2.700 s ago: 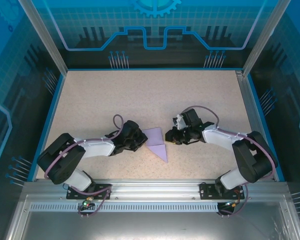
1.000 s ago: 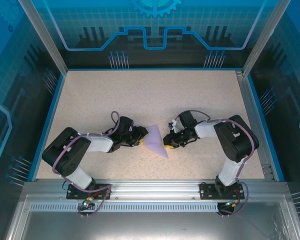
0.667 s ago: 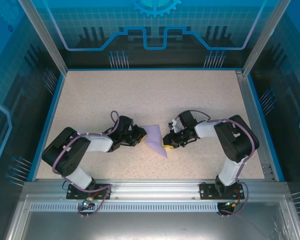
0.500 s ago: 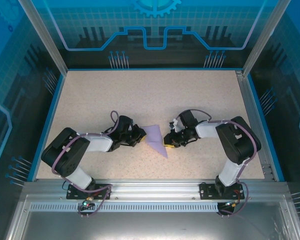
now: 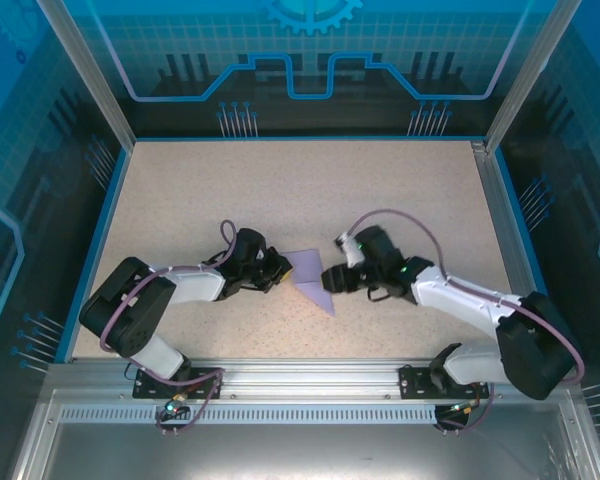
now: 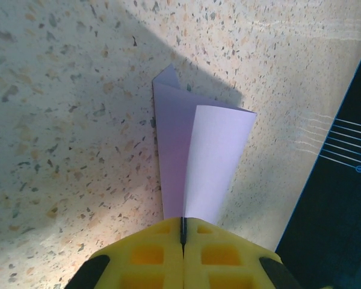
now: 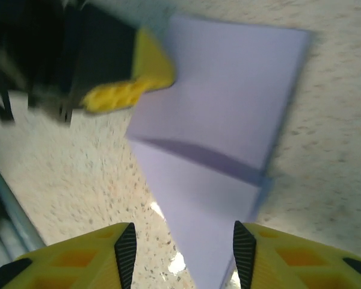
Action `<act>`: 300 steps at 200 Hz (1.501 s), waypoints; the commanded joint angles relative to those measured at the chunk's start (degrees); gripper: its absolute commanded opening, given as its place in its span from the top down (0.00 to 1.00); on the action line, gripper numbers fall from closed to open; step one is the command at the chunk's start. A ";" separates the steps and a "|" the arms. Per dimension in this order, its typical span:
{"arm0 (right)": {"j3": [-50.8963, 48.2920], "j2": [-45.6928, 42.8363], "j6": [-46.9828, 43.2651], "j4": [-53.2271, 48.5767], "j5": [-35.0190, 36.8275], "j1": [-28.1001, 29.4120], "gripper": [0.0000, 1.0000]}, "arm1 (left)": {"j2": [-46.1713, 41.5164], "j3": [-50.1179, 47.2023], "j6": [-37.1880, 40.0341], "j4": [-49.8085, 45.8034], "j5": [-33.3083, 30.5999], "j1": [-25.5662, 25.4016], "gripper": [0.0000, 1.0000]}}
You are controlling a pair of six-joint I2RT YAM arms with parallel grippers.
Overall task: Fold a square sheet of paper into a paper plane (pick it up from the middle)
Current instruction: Fold the wing for the fifth time at the center of the table.
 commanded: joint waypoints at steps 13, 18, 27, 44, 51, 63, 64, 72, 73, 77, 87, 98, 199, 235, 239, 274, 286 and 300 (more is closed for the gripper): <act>-8.24 -3.11 -13.32 11.99 25.17 12.84 0.49 | -1.29 1.37 -0.52 -1.81 0.48 0.46 0.92; -8.82 -2.90 -15.02 13.16 27.67 14.39 0.49 | -1.30 1.37 -0.39 -1.73 0.51 0.49 0.92; -9.42 -2.16 -18.12 14.63 30.02 16.71 0.49 | -1.26 1.16 -0.54 -1.53 0.55 0.52 0.92; -9.37 0.15 -22.94 17.03 30.72 20.04 0.50 | -1.20 1.07 -0.57 -1.40 0.62 0.50 0.91; -9.10 1.40 -24.12 17.73 31.15 21.34 0.50 | -1.12 1.16 -0.52 -1.45 0.63 0.50 0.91; -7.98 4.26 -25.33 18.47 34.53 23.46 0.50 | -1.03 1.33 -0.55 -1.38 0.71 0.47 0.91; -7.87 4.45 -25.36 18.53 34.91 23.64 0.50 | -1.03 1.35 -0.58 -1.40 0.75 0.45 0.91; -7.20 6.52 -26.26 19.22 37.20 24.81 0.51 | -1.10 1.42 -0.52 -1.50 0.75 0.50 0.91; -7.18 6.81 -26.39 19.26 37.30 24.92 0.51 | -1.11 1.44 -0.52 -1.51 0.77 0.47 0.91; -6.93 7.81 -26.93 19.72 37.98 25.30 0.51 | -1.05 1.46 -0.60 -1.51 0.79 0.47 0.91; -6.10 10.37 -27.70 20.32 39.98 25.84 0.54 | -1.16 1.46 -0.60 -1.63 0.75 0.47 0.91; -5.22 12.77 -28.39 20.38 42.22 26.07 0.57 | -1.28 1.46 -0.62 -1.67 0.86 0.52 0.91; -4.08 17.11 -30.67 22.08 45.75 26.00 0.71 | -1.20 1.64 -0.34 -2.56 1.16 0.47 0.91; -3.68 18.15 -30.49 22.01 47.28 26.00 0.75 | -1.20 1.81 -0.36 -2.74 1.12 0.50 0.90; -3.65 18.25 -30.49 22.01 47.52 25.99 0.75 | -1.20 1.81 -0.47 -2.83 1.07 0.44 0.90; -3.55 18.35 -30.44 22.01 47.95 26.01 0.79 | -1.17 1.57 -0.60 -2.79 1.08 0.44 0.89; -3.42 18.35 -30.22 22.02 47.86 25.92 0.82 | -1.25 1.64 -0.55 -2.77 1.06 0.50 0.89; -3.42 18.39 -29.97 22.02 47.69 25.92 0.84 | -1.32 1.55 -0.60 -2.87 0.98 0.49 0.88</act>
